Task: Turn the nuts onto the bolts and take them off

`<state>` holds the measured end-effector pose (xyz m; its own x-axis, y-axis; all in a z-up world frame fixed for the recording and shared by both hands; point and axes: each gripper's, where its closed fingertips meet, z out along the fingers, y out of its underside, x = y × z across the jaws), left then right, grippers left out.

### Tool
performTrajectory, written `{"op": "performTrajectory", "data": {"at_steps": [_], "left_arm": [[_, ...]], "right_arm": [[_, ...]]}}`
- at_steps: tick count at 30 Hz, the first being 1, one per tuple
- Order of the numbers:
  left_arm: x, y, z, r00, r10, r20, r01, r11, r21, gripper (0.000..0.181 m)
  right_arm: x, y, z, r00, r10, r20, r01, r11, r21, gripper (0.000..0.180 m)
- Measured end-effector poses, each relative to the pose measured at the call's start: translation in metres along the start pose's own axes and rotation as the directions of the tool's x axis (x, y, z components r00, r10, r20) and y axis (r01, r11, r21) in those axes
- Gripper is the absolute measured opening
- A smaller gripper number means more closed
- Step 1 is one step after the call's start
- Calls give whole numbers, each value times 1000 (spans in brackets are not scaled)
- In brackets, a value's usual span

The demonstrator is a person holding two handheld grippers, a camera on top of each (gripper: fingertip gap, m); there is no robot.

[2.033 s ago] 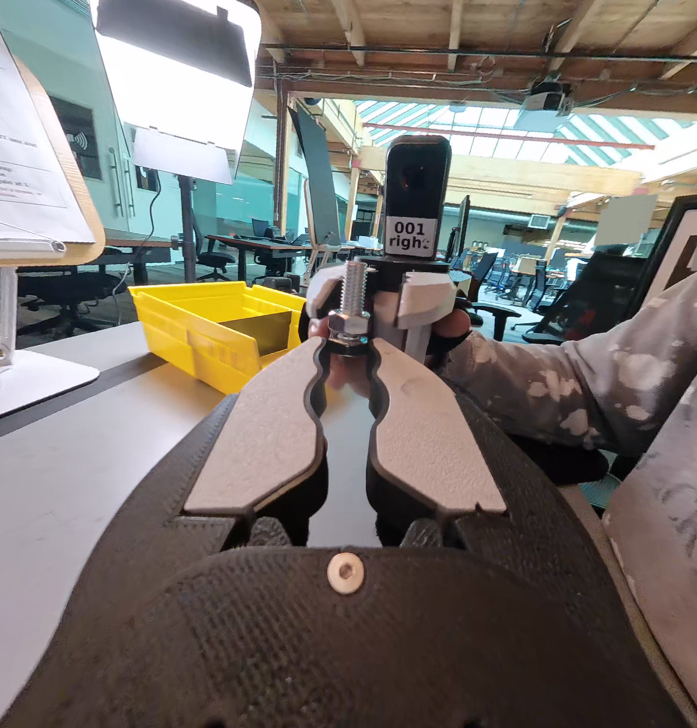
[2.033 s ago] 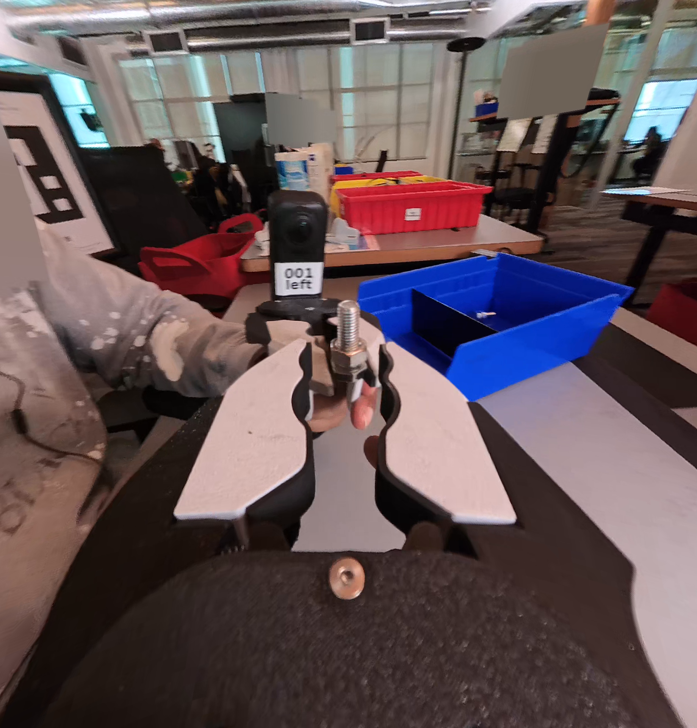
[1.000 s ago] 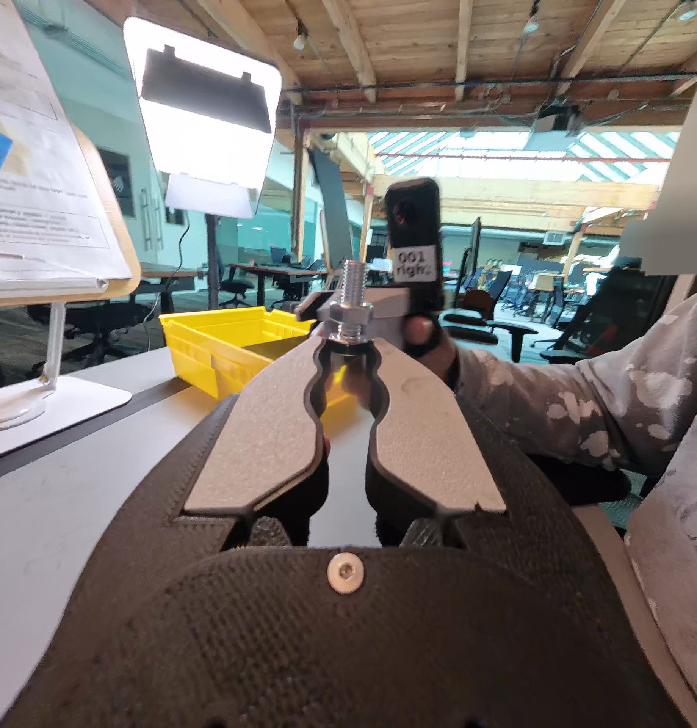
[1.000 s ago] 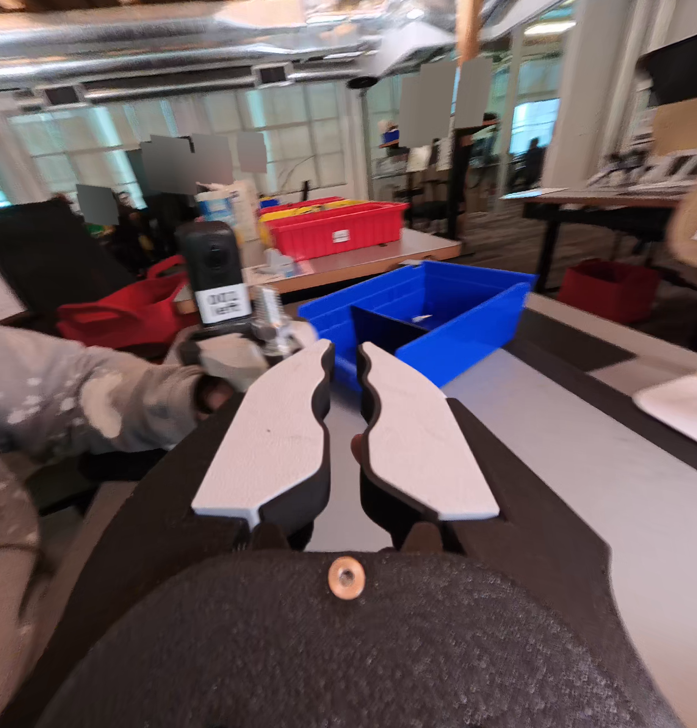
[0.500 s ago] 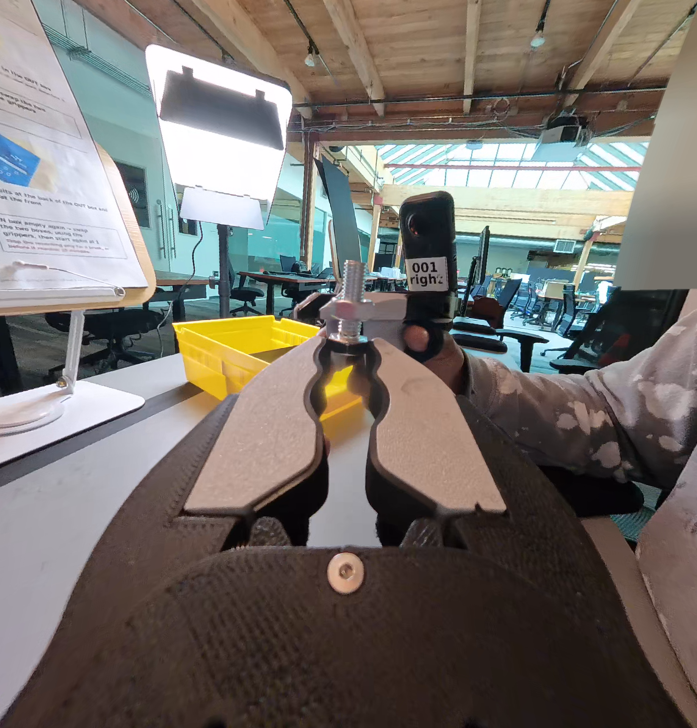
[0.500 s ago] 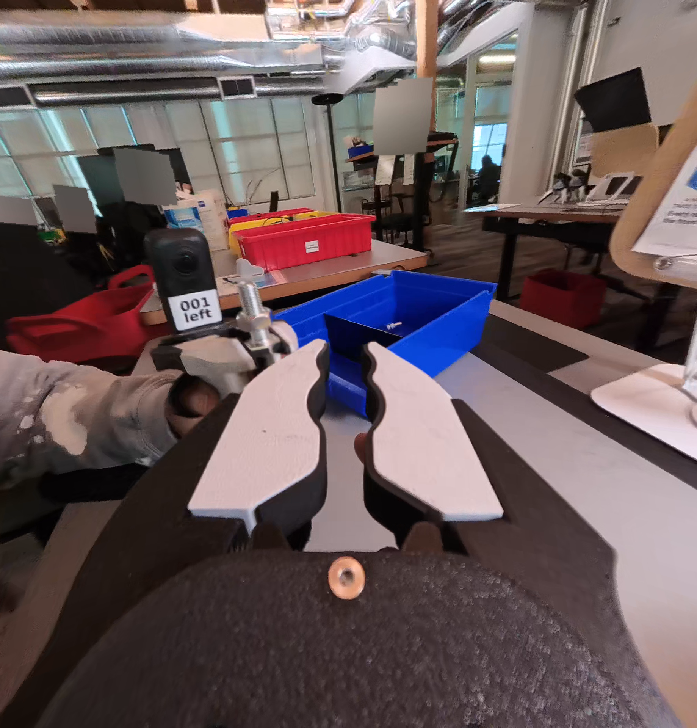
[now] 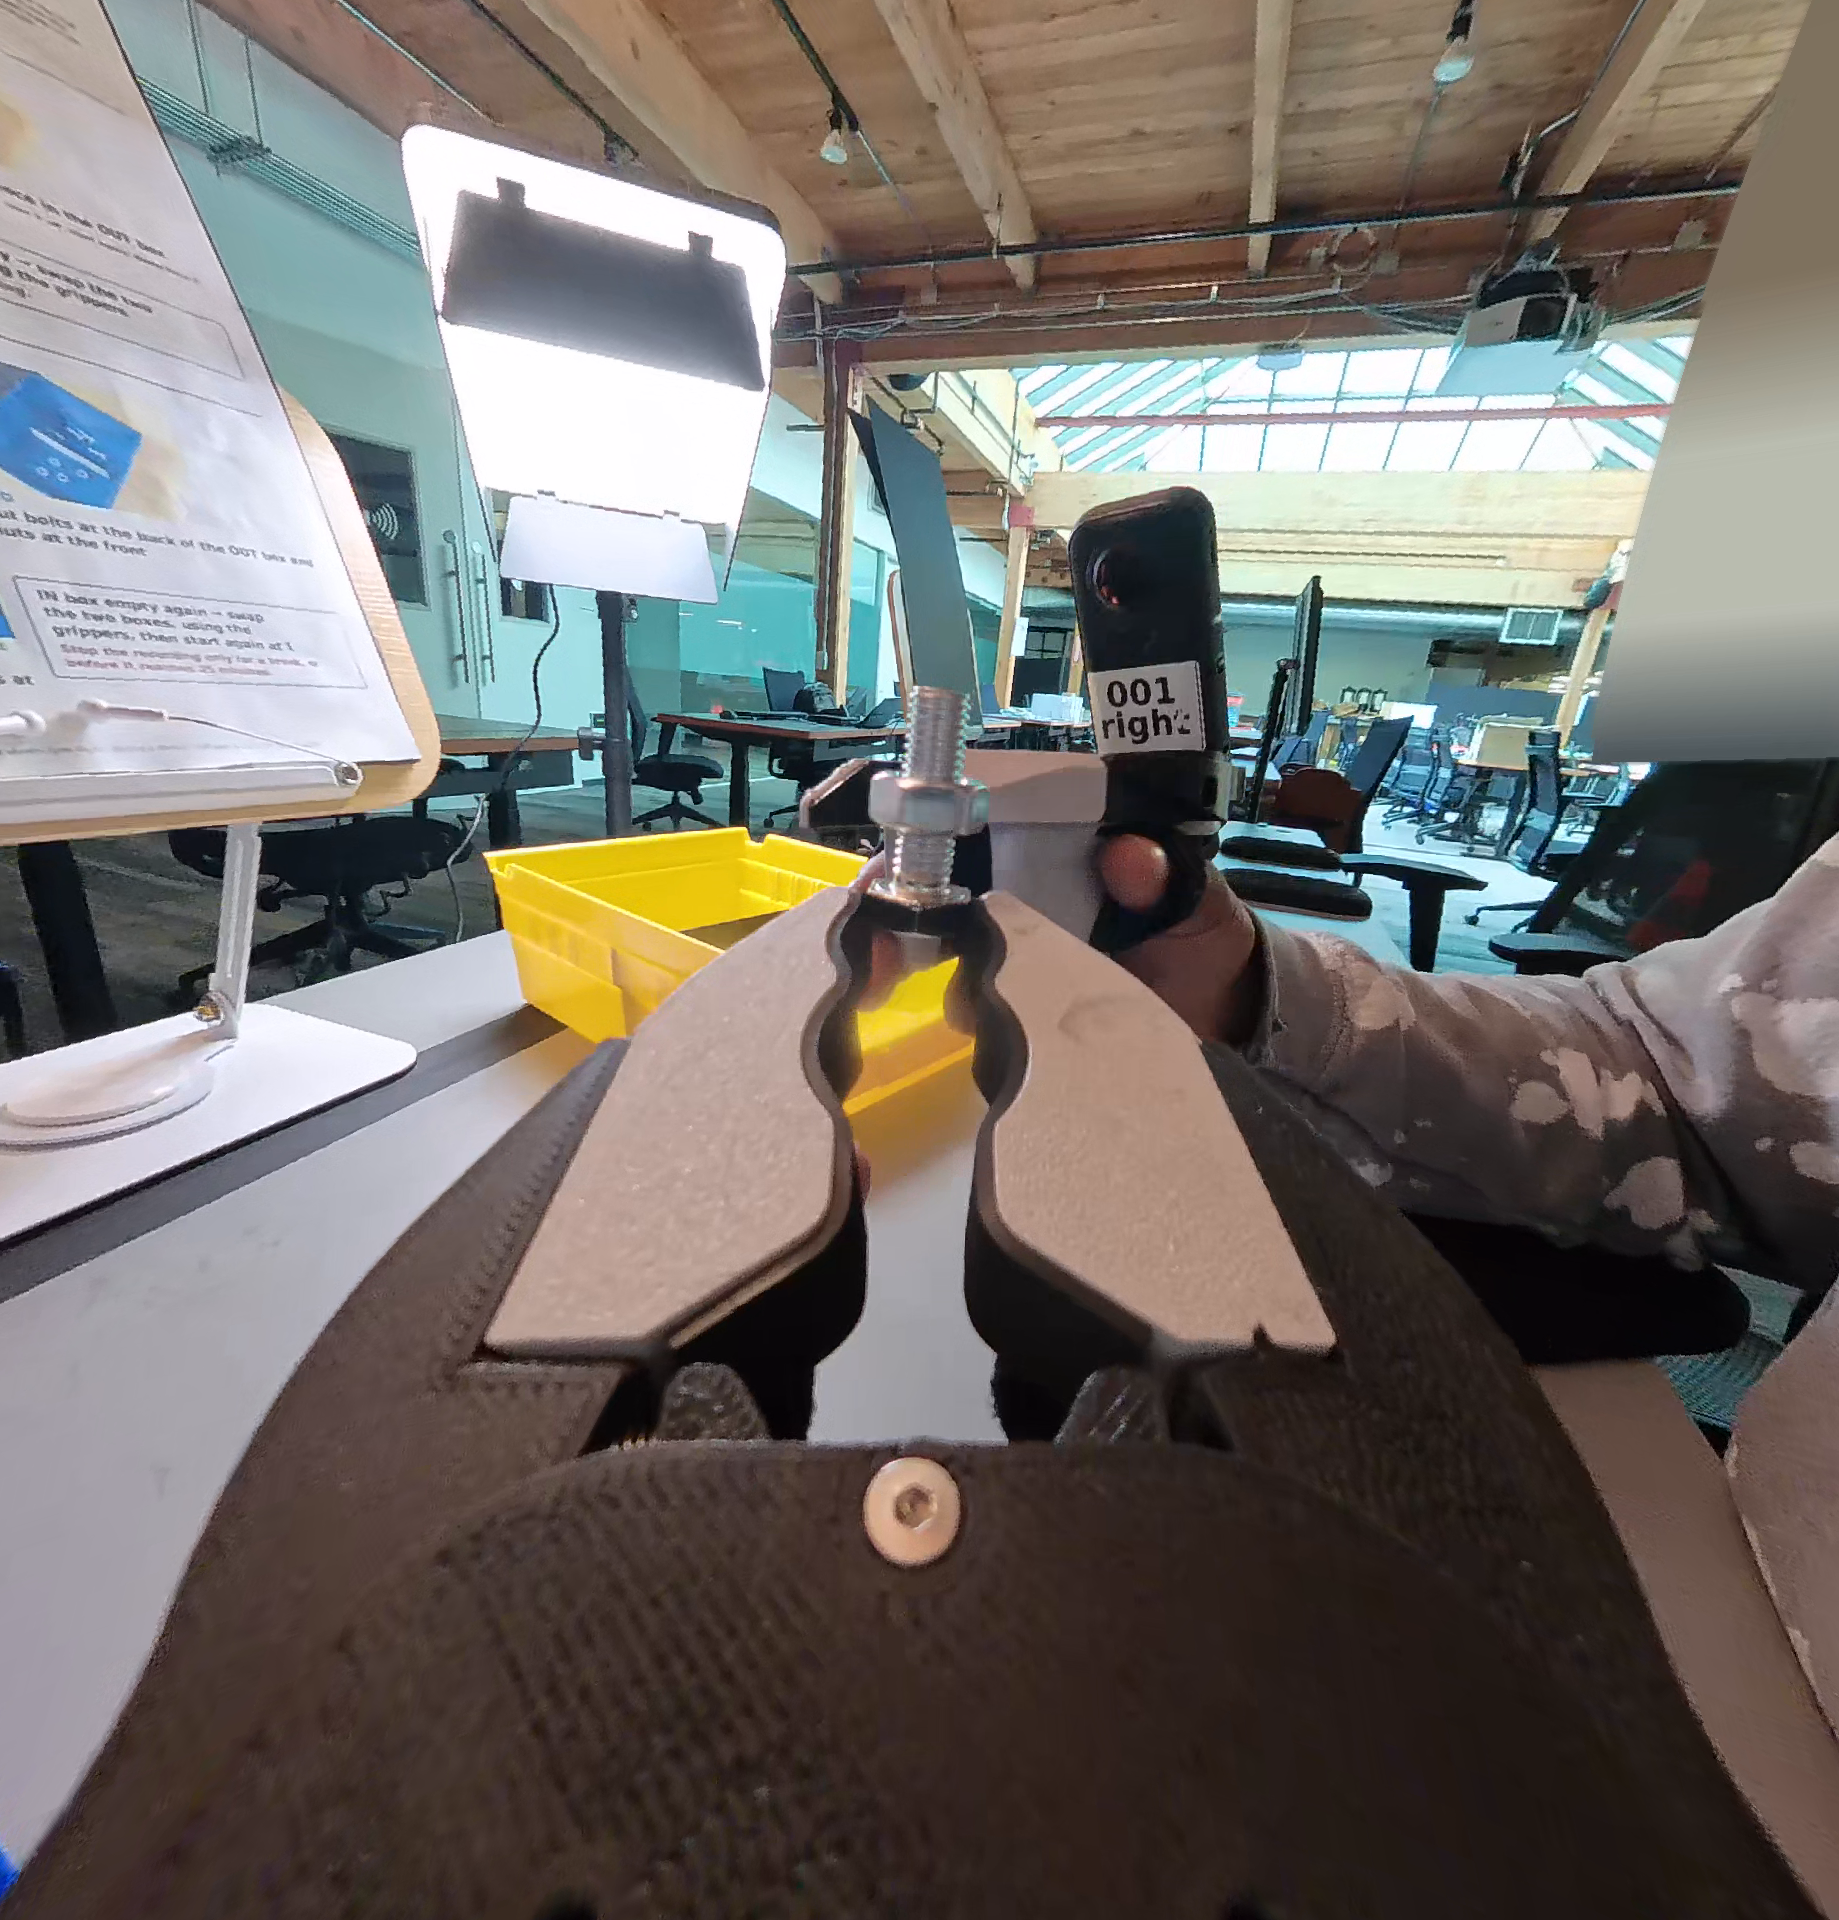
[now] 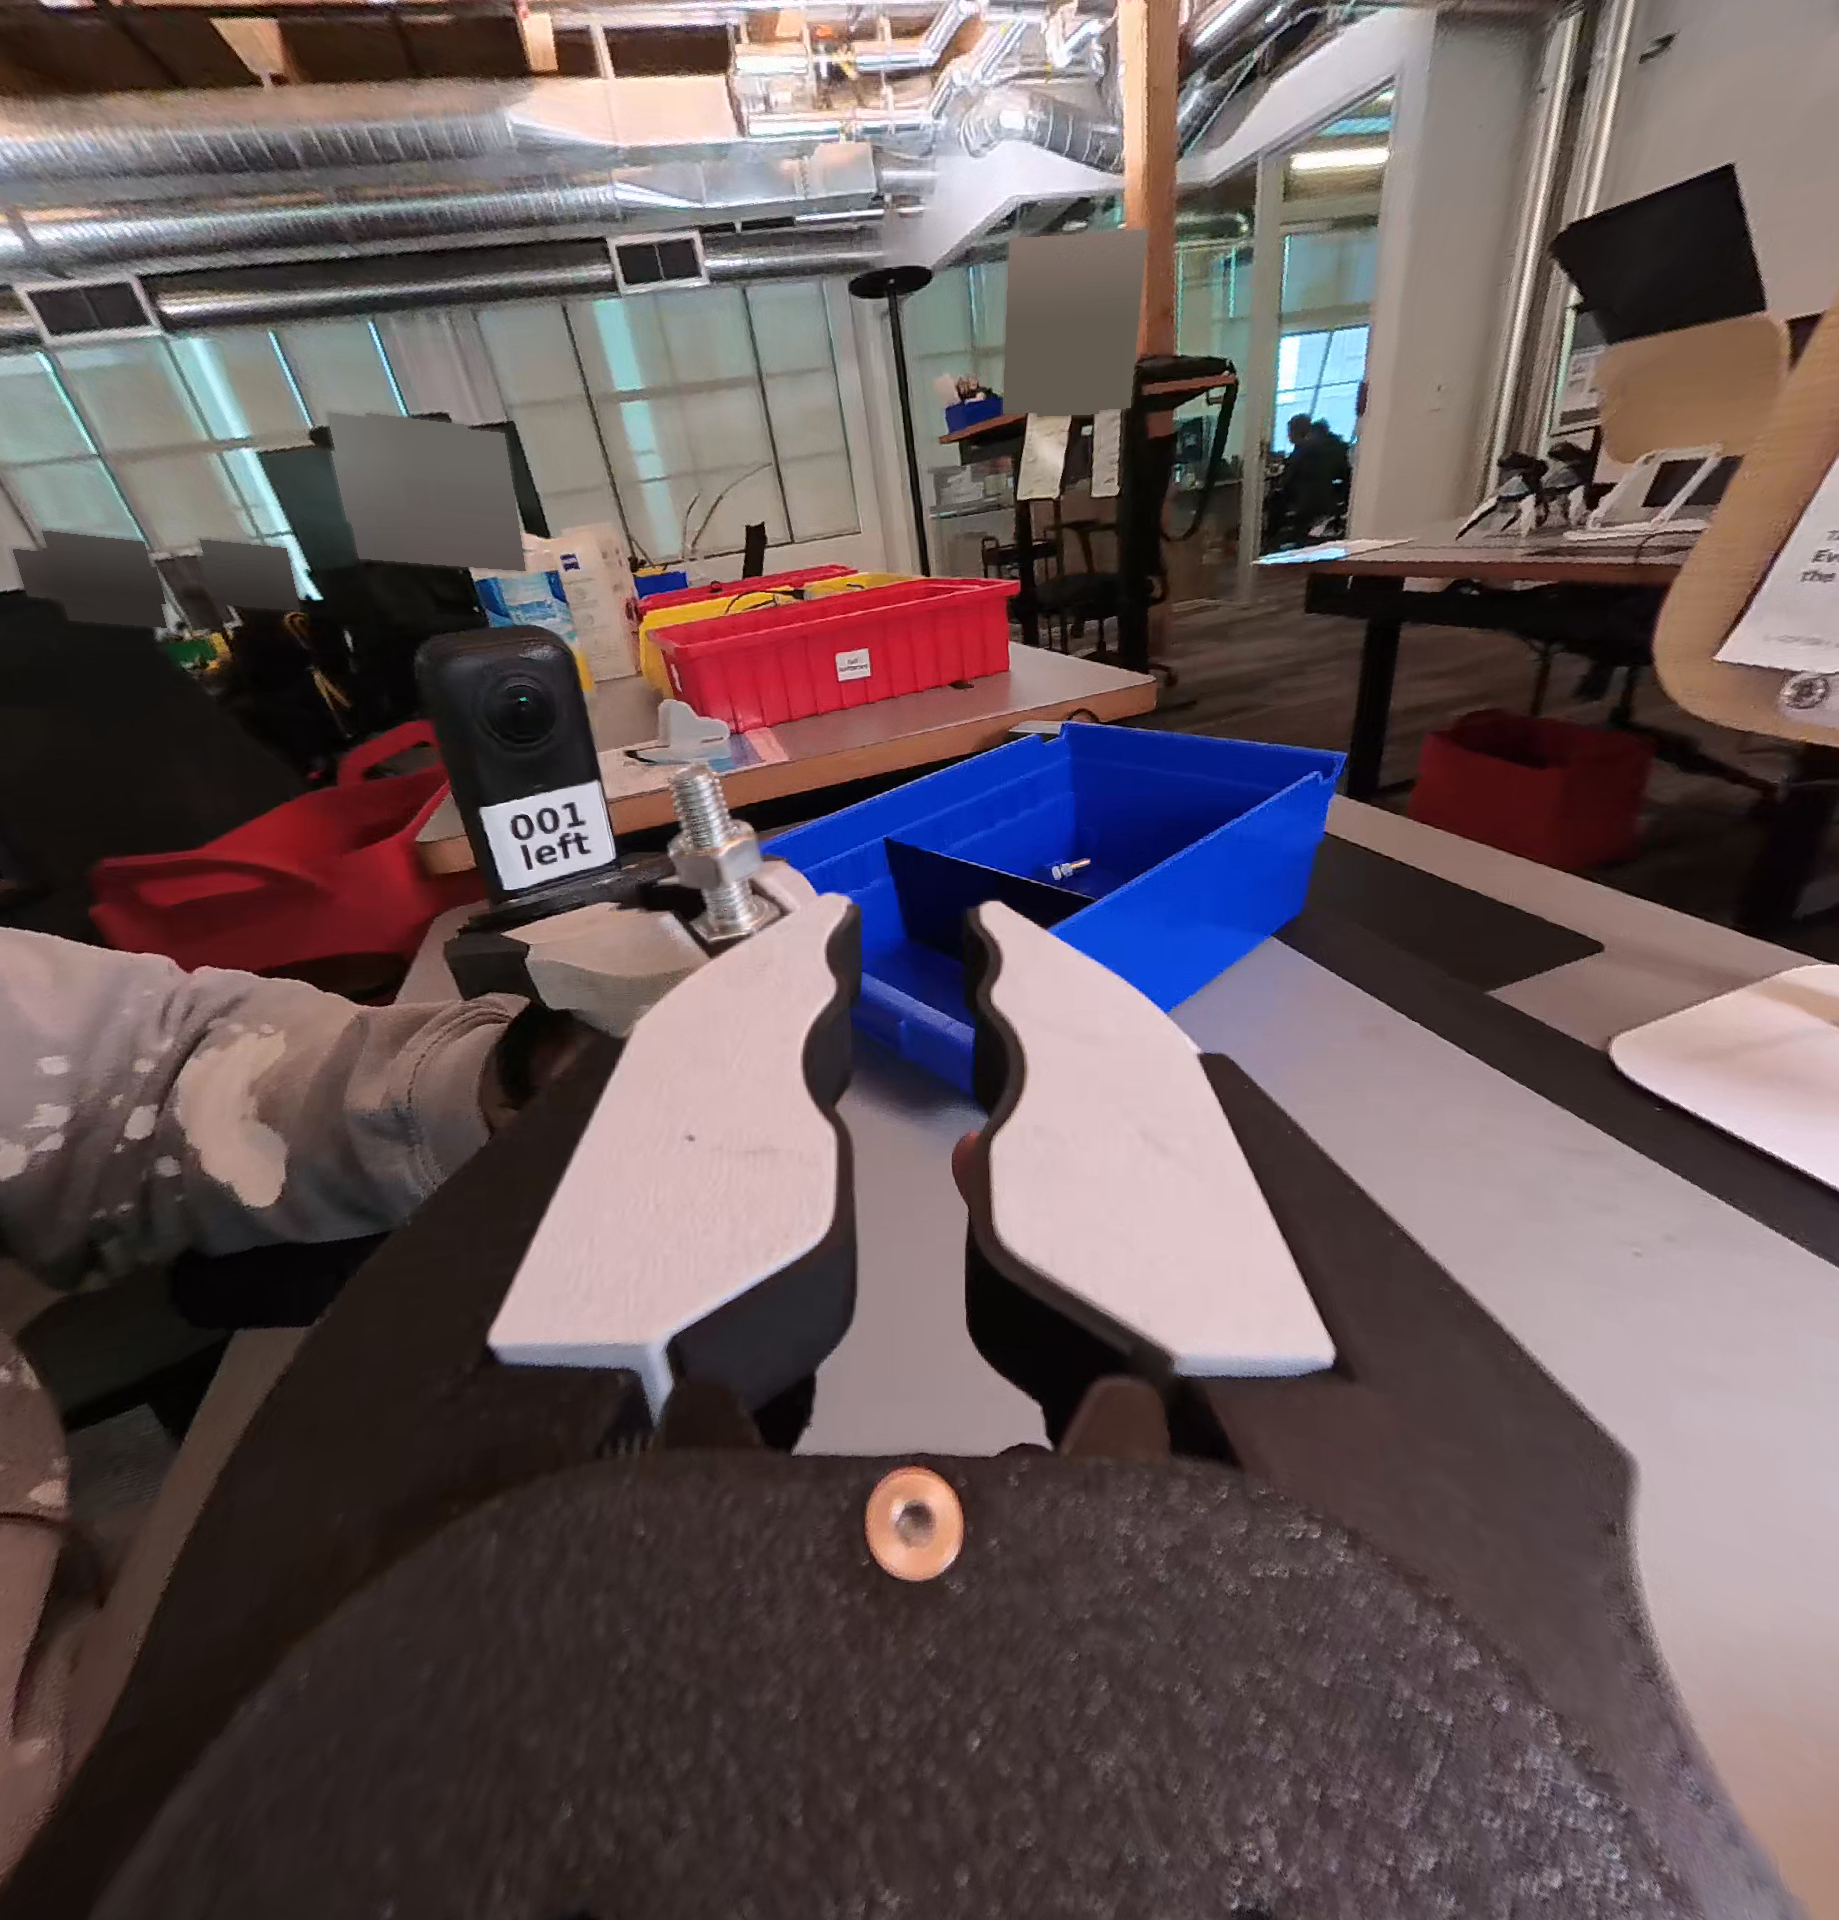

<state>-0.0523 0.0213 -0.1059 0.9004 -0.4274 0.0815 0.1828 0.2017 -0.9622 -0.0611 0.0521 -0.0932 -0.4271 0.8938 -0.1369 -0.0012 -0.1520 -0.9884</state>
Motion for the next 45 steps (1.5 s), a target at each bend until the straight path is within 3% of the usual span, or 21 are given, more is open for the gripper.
{"op": "performTrajectory", "data": {"at_steps": [7,9,11,19,23,24,25,31,37,39,45], "left_arm": [[0,10,3,1000,5,15,-4,999,-34,18],[0,9,3,1000,9,21,-8,1000,-29,18],[0,3,1,1000,2,6,-2,1000,-3,18],[-2,10,3,999,15,28,-14,999,-35,18],[-1,9,3,1000,1,22,0,999,-33,18],[-2,6,1,1000,-12,16,12,1000,-17,18],[-2,3,1,1000,-12,12,12,1000,-5,18],[-1,9,3,1000,-3,12,4,1000,-30,18],[0,10,3,1000,-12,6,13,999,-34,18],[-2,4,0,1000,-18,-1,18,1000,0,18],[0,7,2,1000,-17,-6,17,1000,-11,18]], "right_arm": [[-32,5,14,995,-16,96,20,999,-39,34],[-26,6,13,997,-26,69,29,999,-43,34],[-11,1,7,1000,-6,10,6,1000,-17,17],[-31,2,12,996,-17,87,21,999,-45,35],[-23,4,12,998,1,65,3,999,-53,34],[-14,2,8,1000,4,17,-3,999,-45,18],[-6,1,5,1000,-13,-17,12,999,-34,18],[-26,1,8,997,3,83,0,999,-44,34],[-22,3,10,997,26,75,-22,998,-53,32],[-9,3,5,1000,0,8,0,999,-44,18],[-26,1,7,994,16,106,-12,999,-39,31]]}}
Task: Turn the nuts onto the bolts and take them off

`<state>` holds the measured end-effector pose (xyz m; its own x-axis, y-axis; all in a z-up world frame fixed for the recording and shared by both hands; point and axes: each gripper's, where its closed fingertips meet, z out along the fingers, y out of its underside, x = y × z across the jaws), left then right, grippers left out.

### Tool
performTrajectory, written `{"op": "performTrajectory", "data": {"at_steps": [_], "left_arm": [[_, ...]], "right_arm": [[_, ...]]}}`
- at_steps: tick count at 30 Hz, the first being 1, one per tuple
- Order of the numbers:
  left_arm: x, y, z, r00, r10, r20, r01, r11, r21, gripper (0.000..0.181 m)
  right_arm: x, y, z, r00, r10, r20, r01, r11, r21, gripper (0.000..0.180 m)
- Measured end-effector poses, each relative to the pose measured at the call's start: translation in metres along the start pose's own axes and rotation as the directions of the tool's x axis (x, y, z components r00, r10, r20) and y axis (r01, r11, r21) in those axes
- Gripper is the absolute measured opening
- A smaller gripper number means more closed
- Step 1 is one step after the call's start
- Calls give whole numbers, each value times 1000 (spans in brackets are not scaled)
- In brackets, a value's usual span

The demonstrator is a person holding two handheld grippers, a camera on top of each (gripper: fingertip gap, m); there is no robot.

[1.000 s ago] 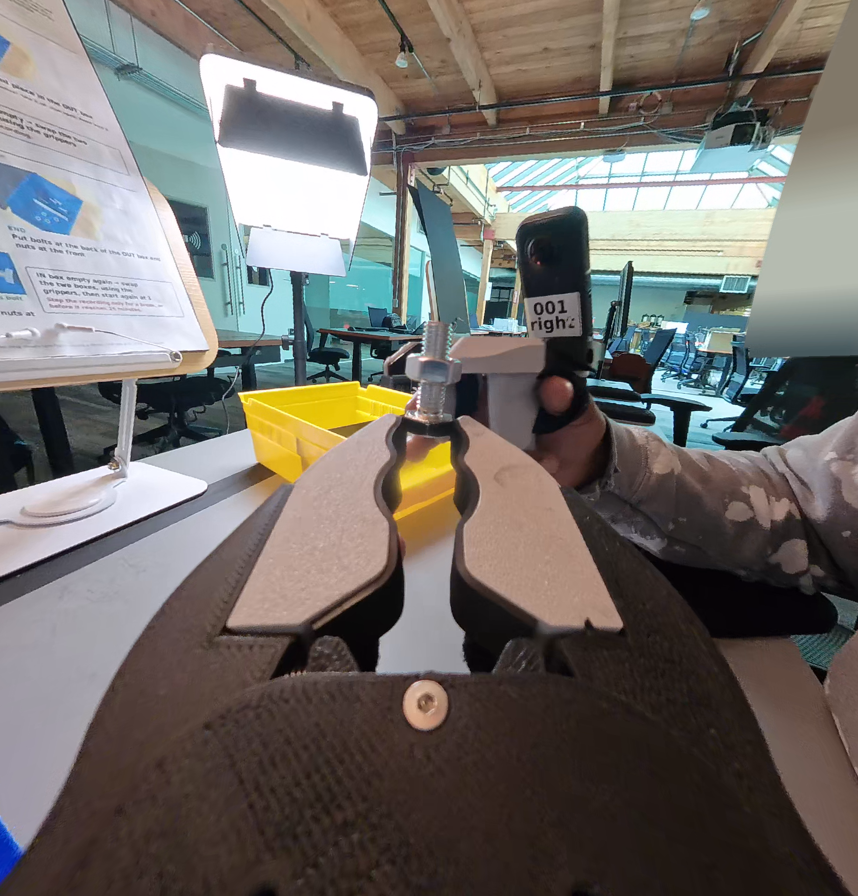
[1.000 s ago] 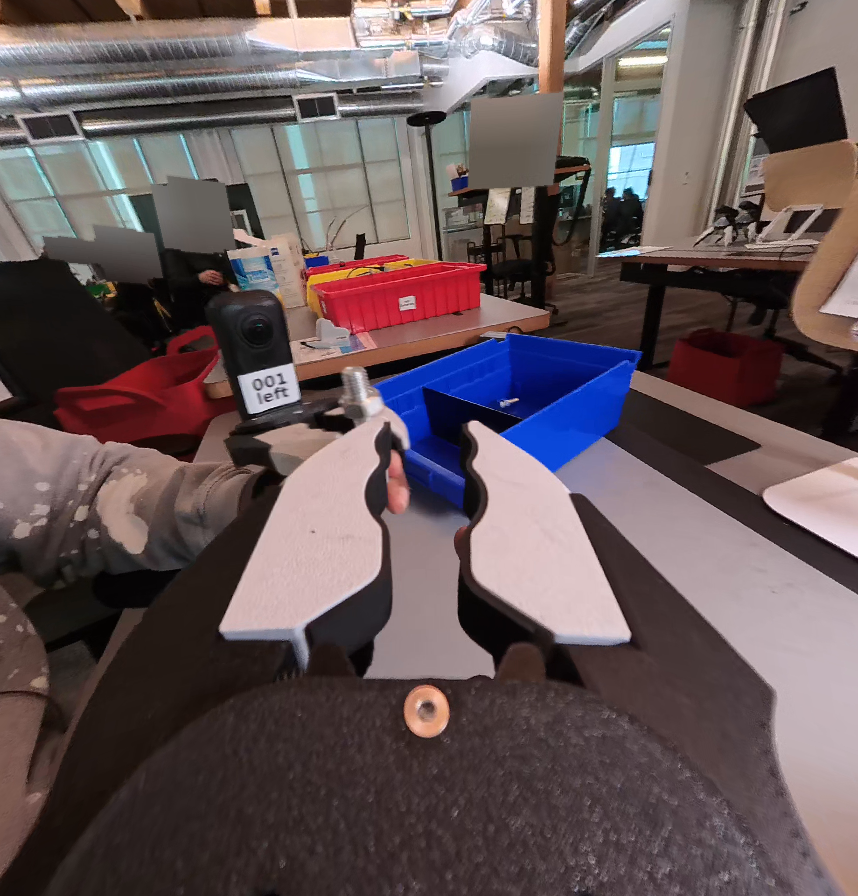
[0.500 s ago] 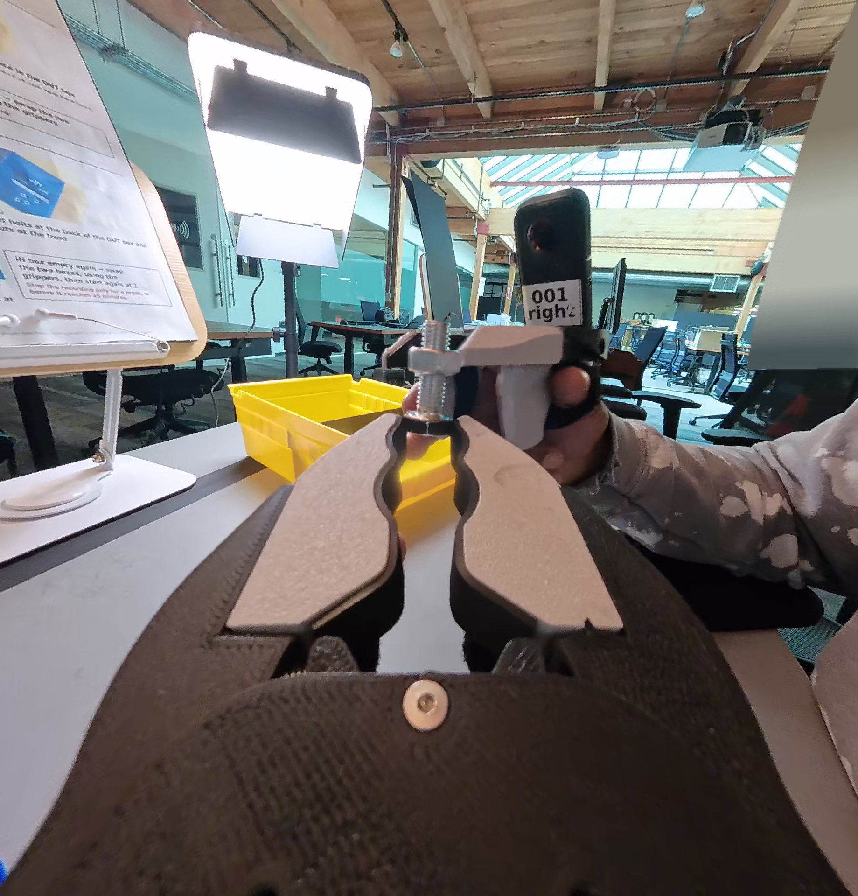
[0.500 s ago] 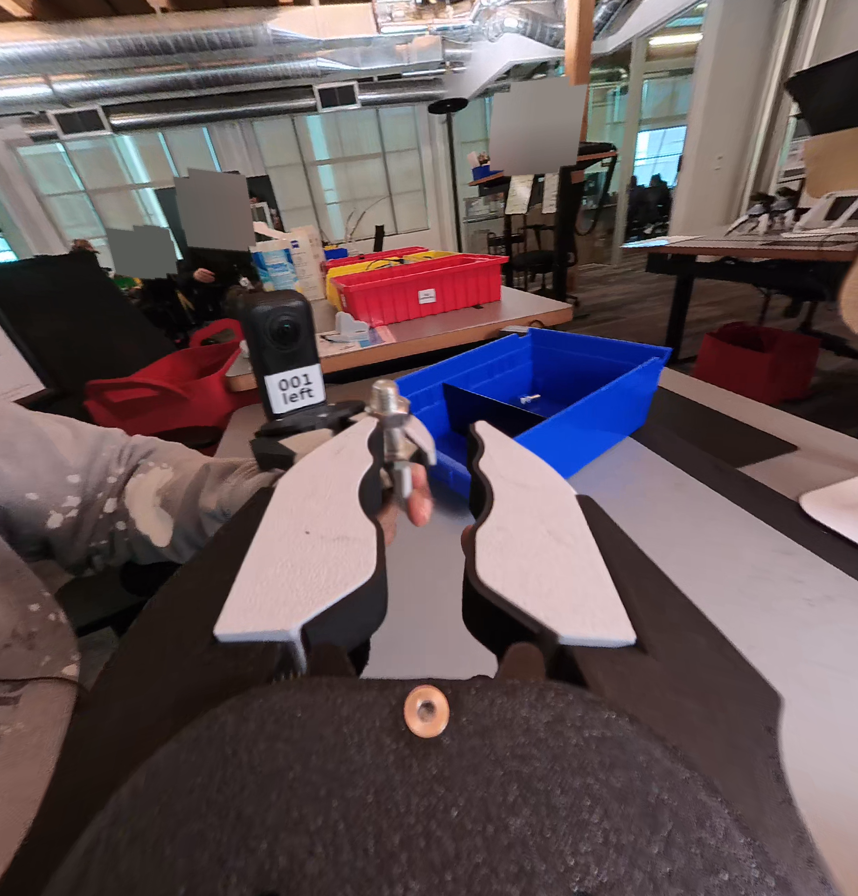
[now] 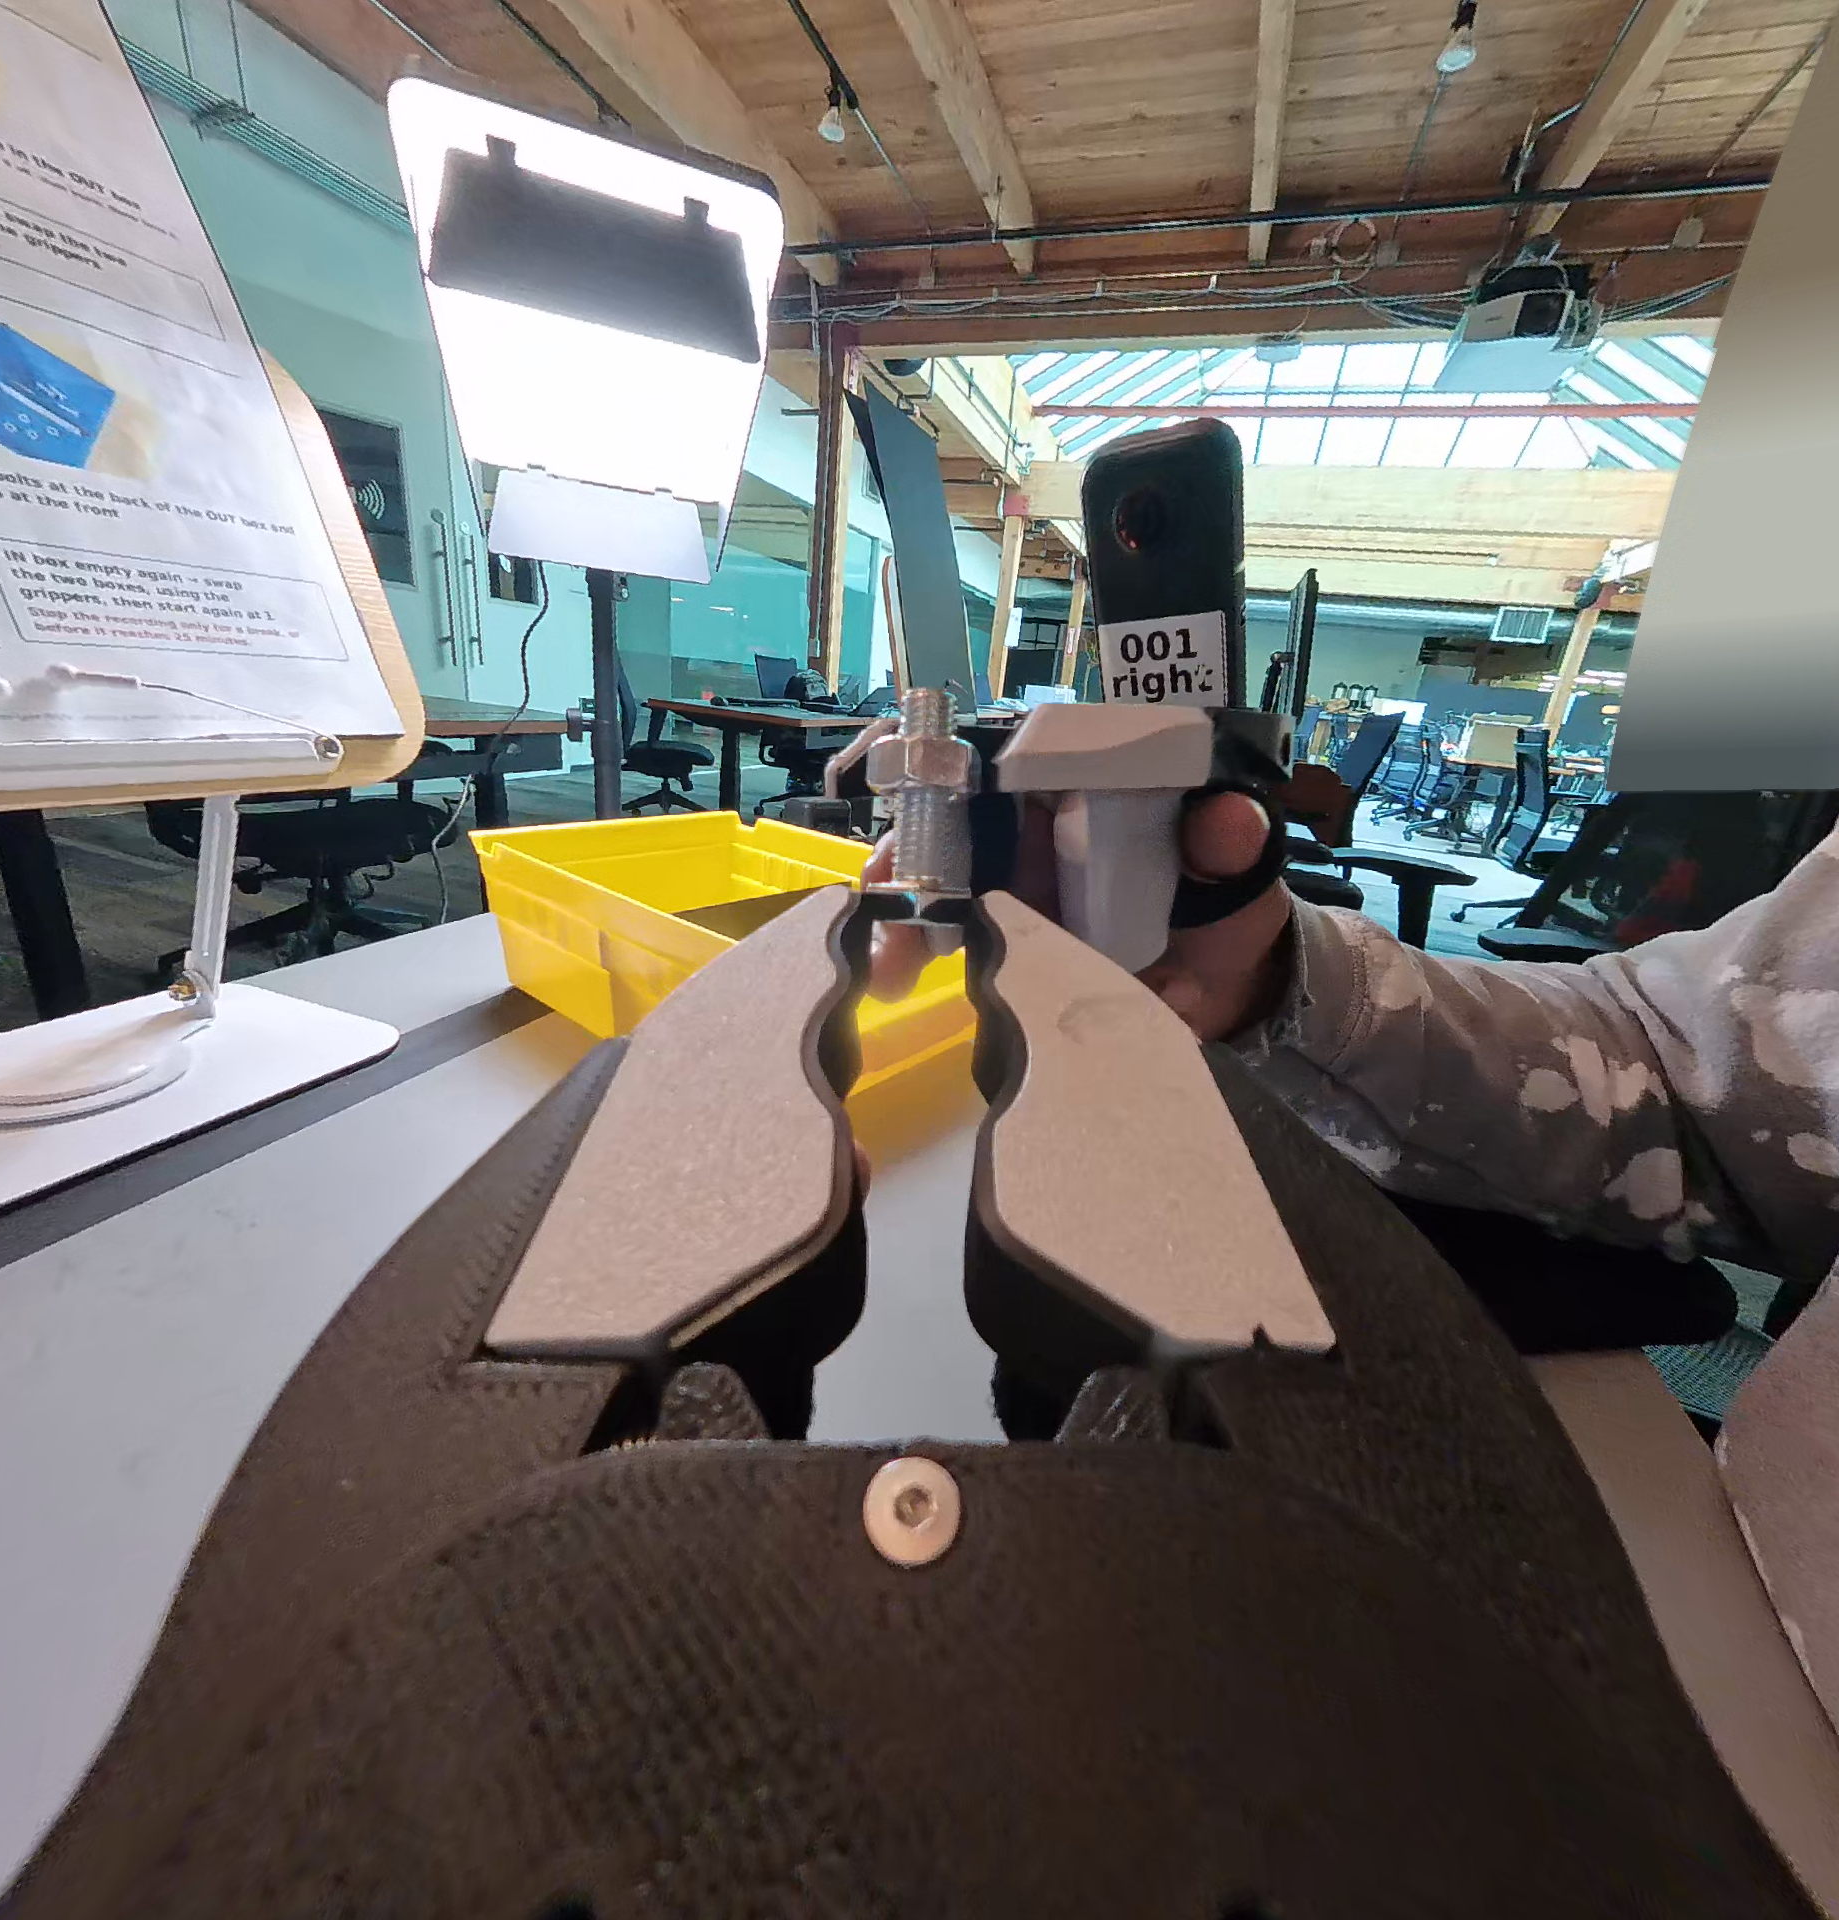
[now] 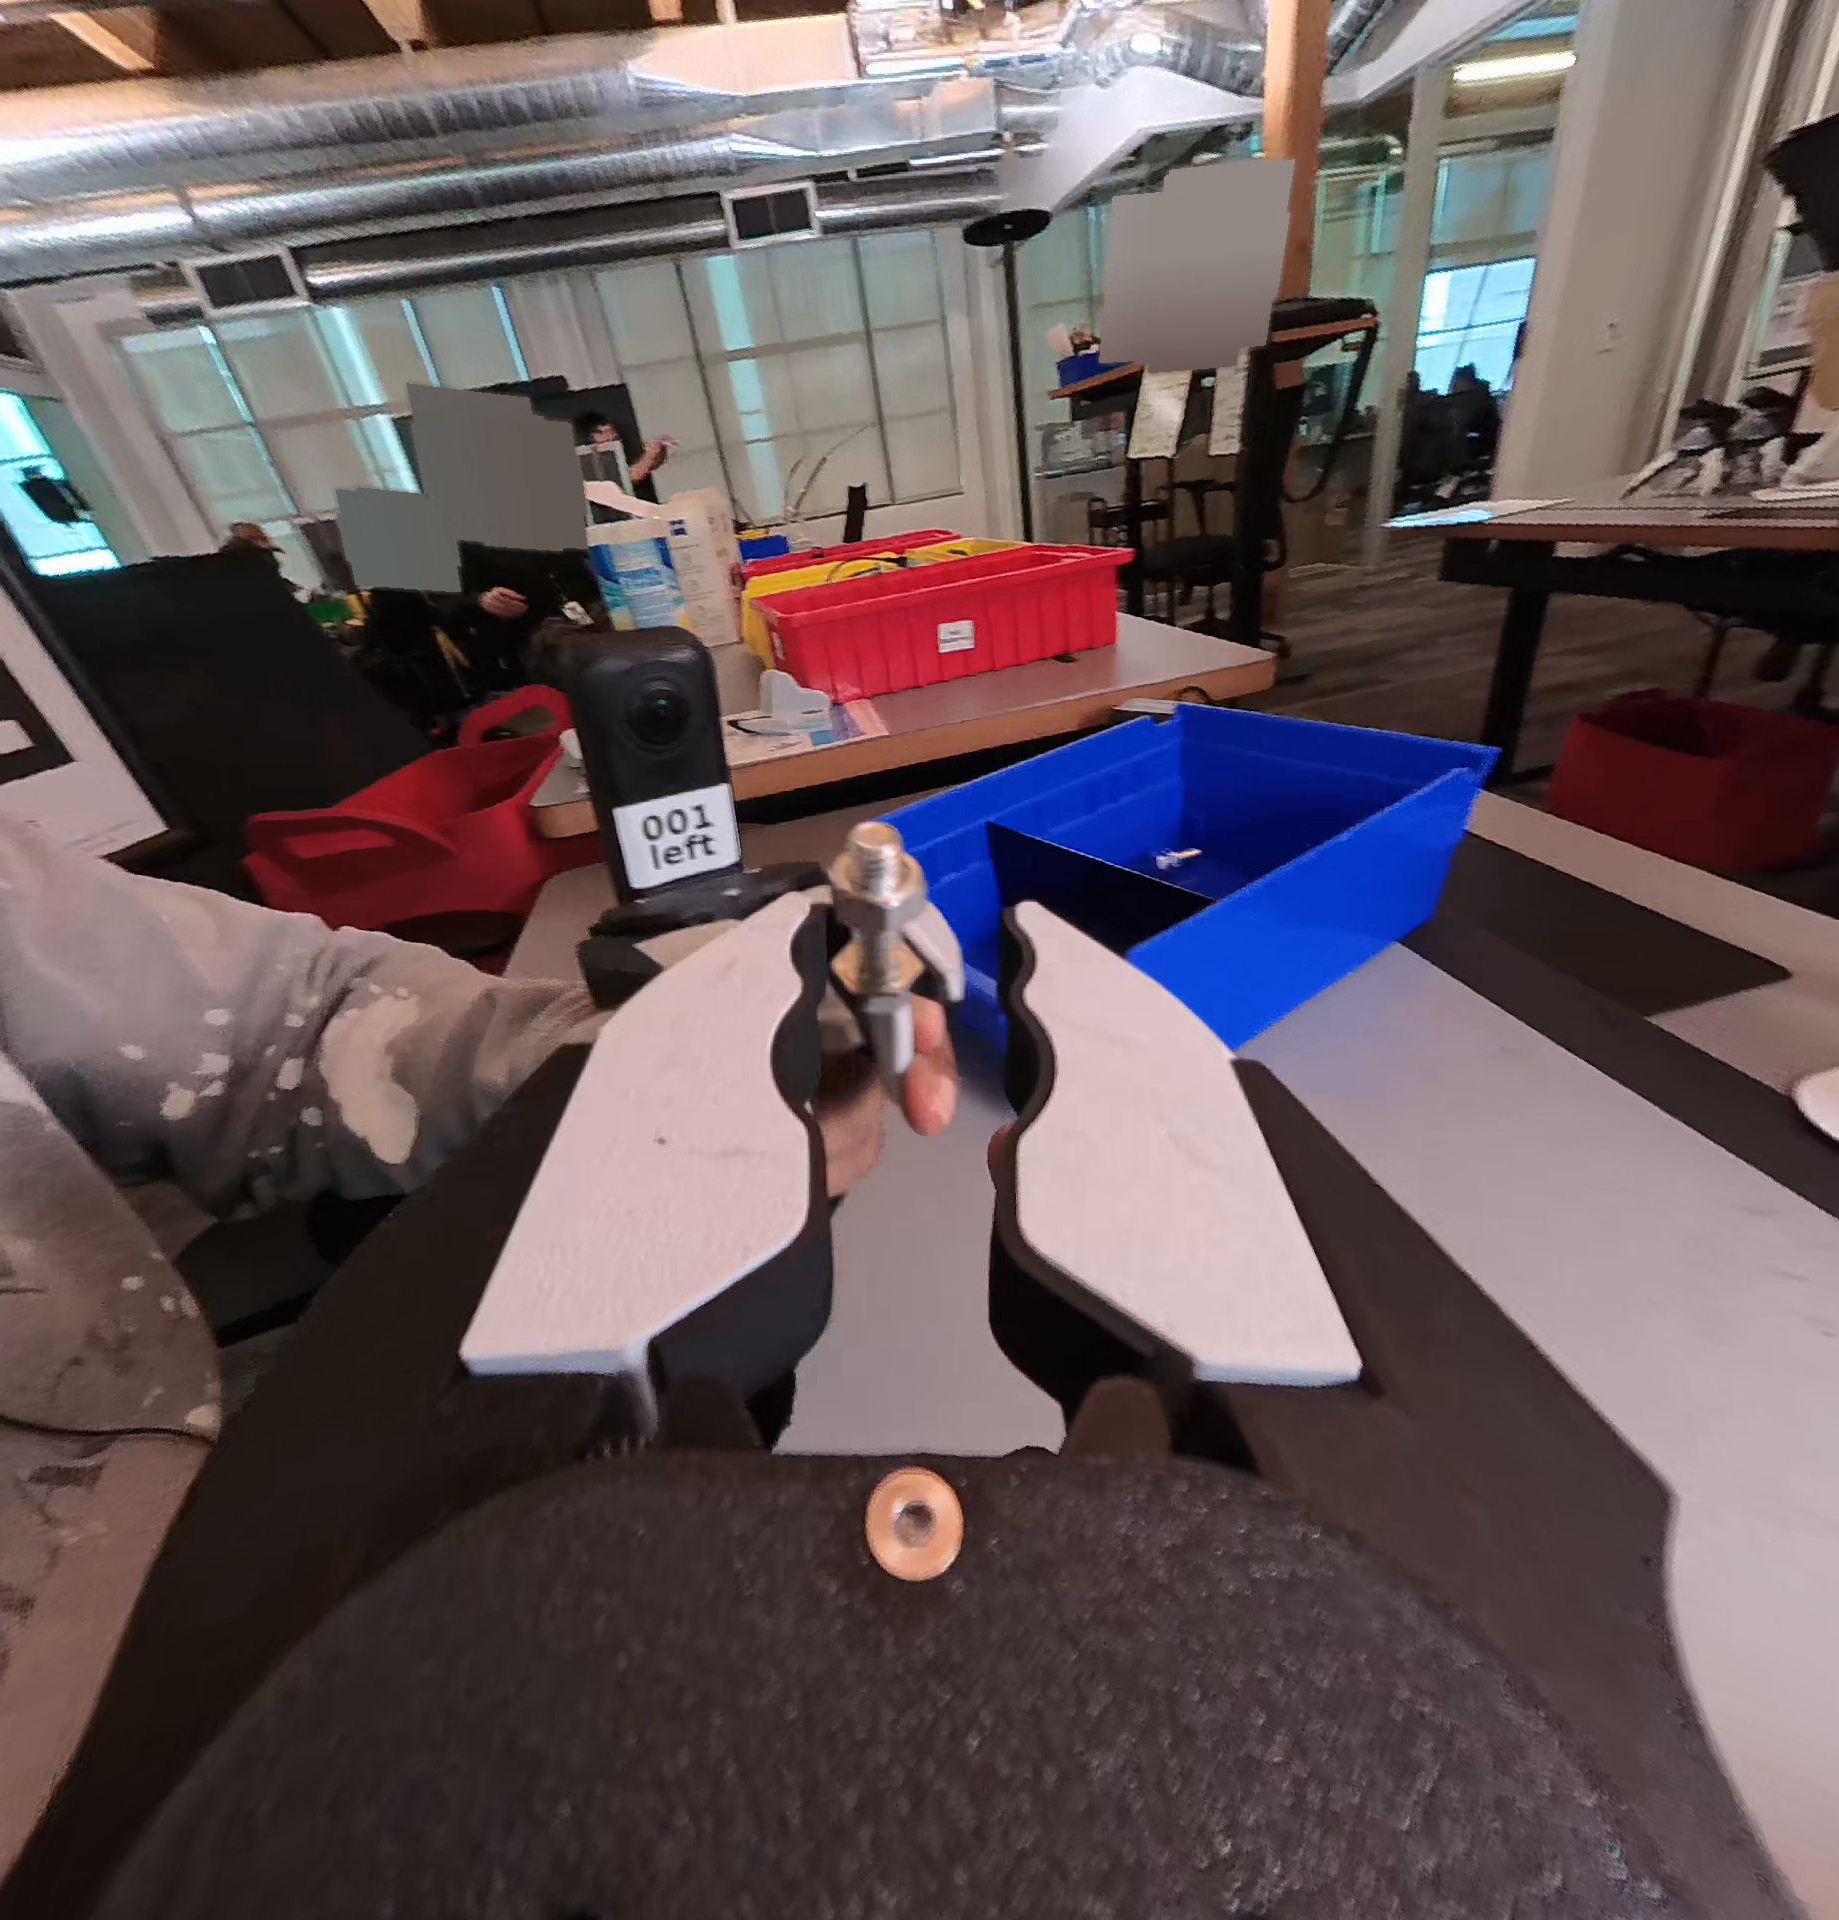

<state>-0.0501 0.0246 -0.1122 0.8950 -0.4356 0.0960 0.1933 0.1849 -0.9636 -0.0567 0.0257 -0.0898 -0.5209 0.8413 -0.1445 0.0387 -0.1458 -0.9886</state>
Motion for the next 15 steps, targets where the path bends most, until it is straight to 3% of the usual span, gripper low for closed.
{"op": "performTrajectory", "data": {"at_steps": [3,6,15], "left_arm": [[4,1,1,1000,1,-15,-1,1000,-4,18],[7,4,3,999,-15,-35,15,1000,-15,18],[16,26,8,981,-154,-118,136,980,-143,18]], "right_arm": [[-9,2,7,1000,6,30,-5,1000,-9,30],[-11,5,9,999,-21,33,22,999,-24,18],[-10,23,-2,990,-92,109,107,983,-150,17]]}}
